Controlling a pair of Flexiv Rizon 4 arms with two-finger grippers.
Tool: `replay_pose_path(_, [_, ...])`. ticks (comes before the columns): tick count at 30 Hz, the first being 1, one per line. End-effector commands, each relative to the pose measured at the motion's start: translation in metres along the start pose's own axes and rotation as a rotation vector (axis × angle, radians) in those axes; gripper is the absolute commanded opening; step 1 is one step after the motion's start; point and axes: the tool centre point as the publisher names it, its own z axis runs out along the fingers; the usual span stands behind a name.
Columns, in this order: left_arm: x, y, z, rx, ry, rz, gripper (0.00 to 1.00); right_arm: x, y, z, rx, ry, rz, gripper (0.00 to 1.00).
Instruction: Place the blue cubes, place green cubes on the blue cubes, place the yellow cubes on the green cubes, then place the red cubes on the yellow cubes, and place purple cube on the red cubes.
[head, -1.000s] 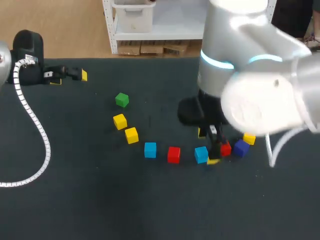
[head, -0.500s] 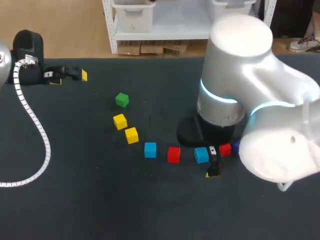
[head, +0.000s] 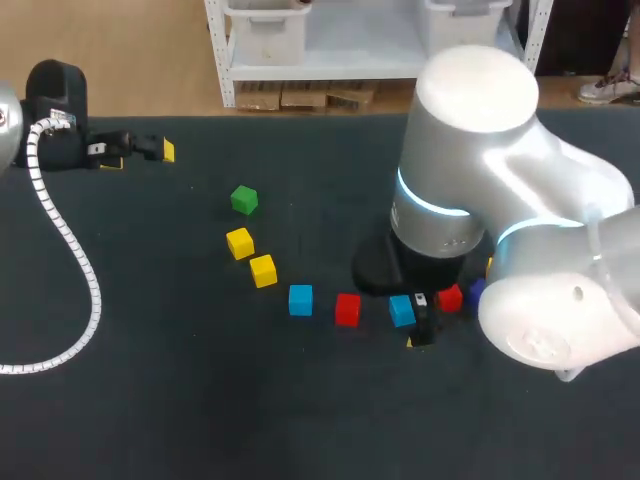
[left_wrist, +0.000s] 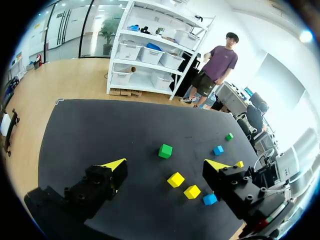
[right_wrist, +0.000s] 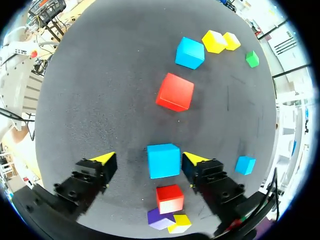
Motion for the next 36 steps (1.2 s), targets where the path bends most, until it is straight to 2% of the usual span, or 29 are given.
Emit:
replay_pose_path(1, [0.002, 0.004, -0.001, 0.016, -0.007, 0.003, 1.00, -0.001, -0.005, 0.003, -0.007, 0.006, 0.005, 0.22])
replay_pose_path(2, [0.002, 0.004, -0.001, 0.016, -0.007, 0.003, 1.00, -0.001, -0.006, 0.003, -0.006, 0.006, 0.006, 0.09])
replay_pose_path(3, [0.002, 0.004, -0.001, 0.016, -0.007, 0.003, 1.00, -0.001, -0.006, 0.004, -0.005, 0.007, 0.006, 0.00])
replay_pose_path(9, [0.002, 0.004, -0.001, 0.016, -0.007, 0.003, 1.00, 0.000, -0.006, 0.004, -0.012, 0.015, 0.015, 0.00])
replay_pose_path(13, [0.002, 0.004, -0.001, 0.016, -0.007, 0.003, 1.00, -0.004, -0.015, -0.003, -0.049, 0.020, 0.048, 0.00])
replay_pose_path(21, [0.002, 0.004, -0.001, 0.016, -0.007, 0.003, 1.00, -0.014, -0.049, -0.010, -0.097, 0.016, 0.091, 0.00])
replay_pose_path(26, [0.002, 0.004, -0.001, 0.016, -0.007, 0.003, 1.00, -0.017, -0.072, -0.013, -0.096, 0.024, 0.115, 0.00])
replay_pose_path(36, [0.002, 0.004, -0.001, 0.016, -0.007, 0.003, 1.00, -0.013, -0.107, -0.016, -0.140, 0.013, 0.174, 0.00])
